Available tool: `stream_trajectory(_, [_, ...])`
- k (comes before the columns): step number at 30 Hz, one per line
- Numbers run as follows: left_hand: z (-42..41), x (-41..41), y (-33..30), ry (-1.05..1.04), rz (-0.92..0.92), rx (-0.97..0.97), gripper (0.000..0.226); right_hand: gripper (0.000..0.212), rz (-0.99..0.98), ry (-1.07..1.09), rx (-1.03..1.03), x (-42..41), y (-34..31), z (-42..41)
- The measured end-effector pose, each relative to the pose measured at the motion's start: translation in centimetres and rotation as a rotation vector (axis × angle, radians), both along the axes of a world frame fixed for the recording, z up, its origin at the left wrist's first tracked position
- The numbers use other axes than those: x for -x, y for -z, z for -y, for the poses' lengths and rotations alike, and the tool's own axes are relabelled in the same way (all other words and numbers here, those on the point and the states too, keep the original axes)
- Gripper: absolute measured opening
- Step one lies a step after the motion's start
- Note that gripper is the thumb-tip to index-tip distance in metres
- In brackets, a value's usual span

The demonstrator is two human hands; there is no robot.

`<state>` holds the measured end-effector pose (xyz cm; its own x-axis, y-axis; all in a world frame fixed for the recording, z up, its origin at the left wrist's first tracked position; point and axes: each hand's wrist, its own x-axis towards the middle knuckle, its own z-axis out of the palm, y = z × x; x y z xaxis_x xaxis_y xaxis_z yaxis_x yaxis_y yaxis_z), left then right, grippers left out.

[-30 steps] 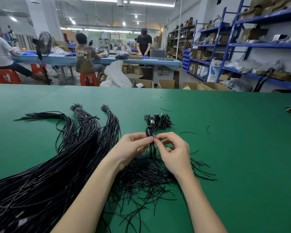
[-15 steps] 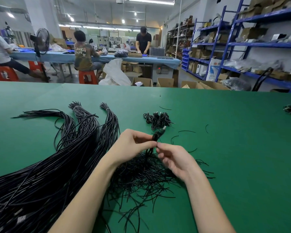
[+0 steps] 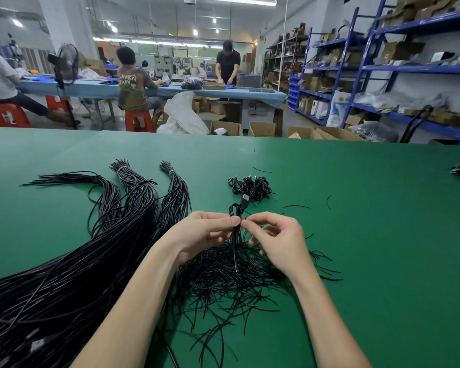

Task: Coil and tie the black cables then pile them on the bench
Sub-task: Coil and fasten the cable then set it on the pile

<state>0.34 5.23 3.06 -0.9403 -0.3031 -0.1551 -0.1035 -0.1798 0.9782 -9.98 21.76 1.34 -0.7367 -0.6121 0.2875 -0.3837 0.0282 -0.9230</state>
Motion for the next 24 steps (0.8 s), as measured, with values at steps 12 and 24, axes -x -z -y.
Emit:
stream_trajectory(12, [-0.7,0.3,-0.1,-0.196,-0.078,0.252,0.022,0.007,0.449,0.010,0.097,-0.8,-0.2,1.2])
stream_trajectory(24, [-0.7,0.4,-0.1,-0.081,-0.018,-0.028,0.030,0.011,-0.394,0.141,0.081,-0.7,1.3,0.9])
